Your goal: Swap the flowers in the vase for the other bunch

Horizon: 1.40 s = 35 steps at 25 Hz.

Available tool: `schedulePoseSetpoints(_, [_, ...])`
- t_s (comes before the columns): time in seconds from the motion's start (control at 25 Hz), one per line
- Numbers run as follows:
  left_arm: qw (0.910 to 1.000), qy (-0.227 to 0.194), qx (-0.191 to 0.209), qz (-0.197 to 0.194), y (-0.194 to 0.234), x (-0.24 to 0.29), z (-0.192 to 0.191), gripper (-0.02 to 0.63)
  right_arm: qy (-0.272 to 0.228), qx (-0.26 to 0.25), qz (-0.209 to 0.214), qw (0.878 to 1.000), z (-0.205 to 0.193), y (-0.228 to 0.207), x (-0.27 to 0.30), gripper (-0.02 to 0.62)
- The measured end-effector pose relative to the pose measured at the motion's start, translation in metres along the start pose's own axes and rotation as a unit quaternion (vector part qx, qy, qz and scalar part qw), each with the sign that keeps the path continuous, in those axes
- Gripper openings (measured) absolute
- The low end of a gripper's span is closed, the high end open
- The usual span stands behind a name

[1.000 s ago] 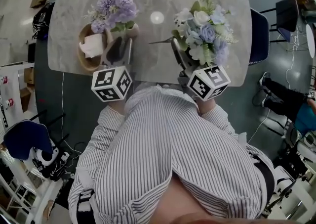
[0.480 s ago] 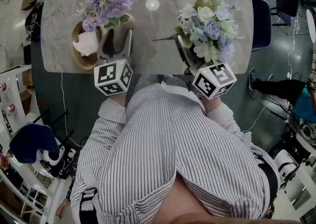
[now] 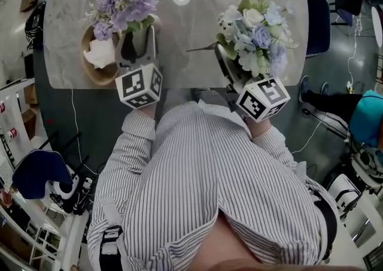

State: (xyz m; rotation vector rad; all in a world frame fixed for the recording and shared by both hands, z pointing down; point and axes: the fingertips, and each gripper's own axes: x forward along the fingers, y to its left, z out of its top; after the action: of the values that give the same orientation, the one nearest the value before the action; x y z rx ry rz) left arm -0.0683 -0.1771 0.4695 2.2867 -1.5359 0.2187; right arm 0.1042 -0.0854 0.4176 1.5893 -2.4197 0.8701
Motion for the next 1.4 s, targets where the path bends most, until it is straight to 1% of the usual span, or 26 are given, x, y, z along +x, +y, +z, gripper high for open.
schedulePoseSetpoints(0.2, [1.0000,-0.003,-0.004,0.005,0.001,0.014,-0.003,0.232,0.004,-0.014,-0.001,1.000,0.002,-0.002,0.001,0.031])
schedulePoseSetpoints(0.56, [0.9998,-0.003,-0.001,0.019,0.004,0.025,-0.002,0.230,0.012,-0.012,-0.005,1.000,-0.004,-0.008,-0.002,0.031])
schedulePoseSetpoints(0.68, [0.9997,-0.006,0.008,0.022,0.007,0.028,0.000,0.210,0.010,-0.010,-0.003,1.000,-0.005,-0.009,-0.001,0.031])
schedulePoseSetpoints(0.8, [0.9996,-0.008,0.008,0.028,0.012,0.029,0.001,0.184,0.008,-0.009,-0.004,1.000,-0.005,-0.011,-0.001,0.031])
schedulePoseSetpoints(1.0, [0.9995,-0.007,0.014,0.028,0.013,0.031,0.002,0.178,0.005,-0.009,-0.006,1.000,-0.004,-0.012,-0.002,0.031])
schedulePoseSetpoints(1.12, [0.9995,-0.006,0.017,0.024,0.011,0.033,0.003,0.159,0.002,-0.007,-0.005,1.000,-0.003,-0.011,-0.001,0.031])
schedulePoseSetpoints(1.28, [0.9992,-0.004,0.029,0.026,0.011,0.034,0.005,0.112,-0.001,-0.010,-0.003,1.000,0.000,-0.009,0.001,0.031])
schedulePoseSetpoints(1.4, [0.9992,-0.001,0.032,0.023,0.012,0.034,0.005,0.093,-0.003,-0.010,-0.004,1.000,0.000,-0.008,0.002,0.031])
